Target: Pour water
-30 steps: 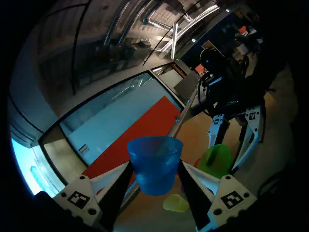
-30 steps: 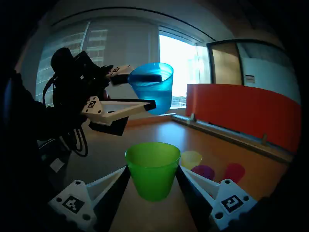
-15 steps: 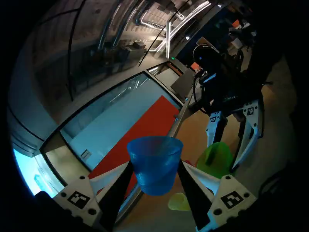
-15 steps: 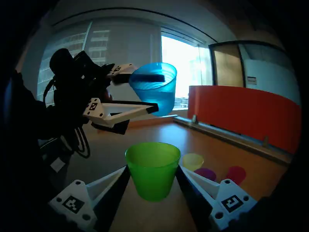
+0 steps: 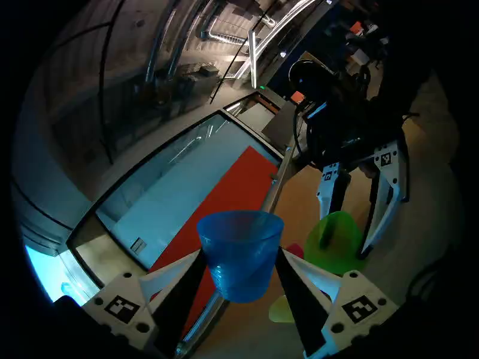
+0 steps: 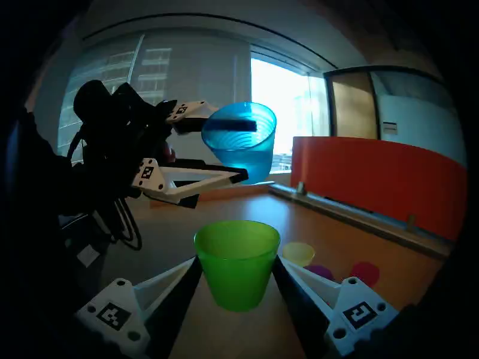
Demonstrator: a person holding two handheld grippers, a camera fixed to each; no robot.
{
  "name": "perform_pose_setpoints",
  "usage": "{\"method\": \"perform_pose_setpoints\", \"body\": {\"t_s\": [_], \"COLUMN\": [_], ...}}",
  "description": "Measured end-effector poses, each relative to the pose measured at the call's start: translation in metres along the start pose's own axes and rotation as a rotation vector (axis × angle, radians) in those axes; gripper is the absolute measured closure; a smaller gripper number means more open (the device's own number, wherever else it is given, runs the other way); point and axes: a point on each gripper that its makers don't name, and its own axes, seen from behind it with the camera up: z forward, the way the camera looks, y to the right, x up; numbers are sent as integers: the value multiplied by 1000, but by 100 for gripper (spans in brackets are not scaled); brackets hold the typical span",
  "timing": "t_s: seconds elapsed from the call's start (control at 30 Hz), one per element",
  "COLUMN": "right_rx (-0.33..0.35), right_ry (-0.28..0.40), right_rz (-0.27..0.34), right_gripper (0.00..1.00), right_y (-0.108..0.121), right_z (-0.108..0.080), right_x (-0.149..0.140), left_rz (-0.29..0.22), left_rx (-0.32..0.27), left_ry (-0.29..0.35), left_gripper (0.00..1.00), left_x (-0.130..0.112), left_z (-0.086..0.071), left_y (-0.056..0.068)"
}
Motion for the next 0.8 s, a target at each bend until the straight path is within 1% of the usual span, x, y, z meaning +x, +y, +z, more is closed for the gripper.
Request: {"method": "perform_pose_setpoints", "body": {"t_s": [0.37,0.6,0.8], "right_rx": [1,-3,-2], "right_ry": [14,26,29], "right_rz": [4,10,11], "right_gripper": [14,14,14], "right_y": [0,1,0], "right_z": [3,4,4], "right_x": [3,7,7], "left_rz": [38,79,93], "left_rx": [-9,-10,-13], "left_ry": [-3,-7,-7], "left_gripper": [21,20,21], "left_x": [0,1,3], "left_z": [4,4,5], "left_y": [3,3,4]}}
